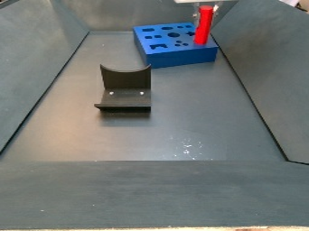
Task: Pick up the hexagon object. Move up. Move to above the board. Insert the hexagon object.
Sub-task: Insert the hexagon object.
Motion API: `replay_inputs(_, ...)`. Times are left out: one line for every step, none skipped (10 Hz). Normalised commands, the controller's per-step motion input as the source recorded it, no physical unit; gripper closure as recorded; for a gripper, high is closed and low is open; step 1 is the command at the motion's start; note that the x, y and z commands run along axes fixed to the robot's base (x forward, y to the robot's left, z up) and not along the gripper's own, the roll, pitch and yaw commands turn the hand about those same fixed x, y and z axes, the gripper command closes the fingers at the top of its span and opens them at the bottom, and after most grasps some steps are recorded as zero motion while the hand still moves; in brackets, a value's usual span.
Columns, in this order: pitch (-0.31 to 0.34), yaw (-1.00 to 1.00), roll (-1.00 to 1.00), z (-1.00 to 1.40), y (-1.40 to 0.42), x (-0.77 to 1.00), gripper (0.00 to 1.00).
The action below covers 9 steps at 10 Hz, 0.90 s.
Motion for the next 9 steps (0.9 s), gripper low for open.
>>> replay_inputs(0.000,0.00,0.01,-1.00,-0.07,0.00,1.00)
replay_inputs(0.000,0.00,-0.01,0.00,0.00,0.00,1.00)
replay_inputs(0.000,0.00,0.00,-0.03,0.00,0.07,1.00)
replay_inputs(-0.054,0.00,0.00,-1.00,0.15,0.00,1.00)
replay_inputs(0.000,0.00,0.00,-1.00,0.13,0.19,1.00)
replay_inputs(0.093,0.00,0.00,-1.00,0.05,0.25,1.00)
replay_inputs(-0.006,0.00,0.00,0.00,0.00,0.00,1.00)
replay_inputs(-0.011,0.00,0.00,-0.02,-0.01,0.00,1.00)
replay_inputs(0.000,0.00,0.00,0.00,0.00,0.00,1.00)
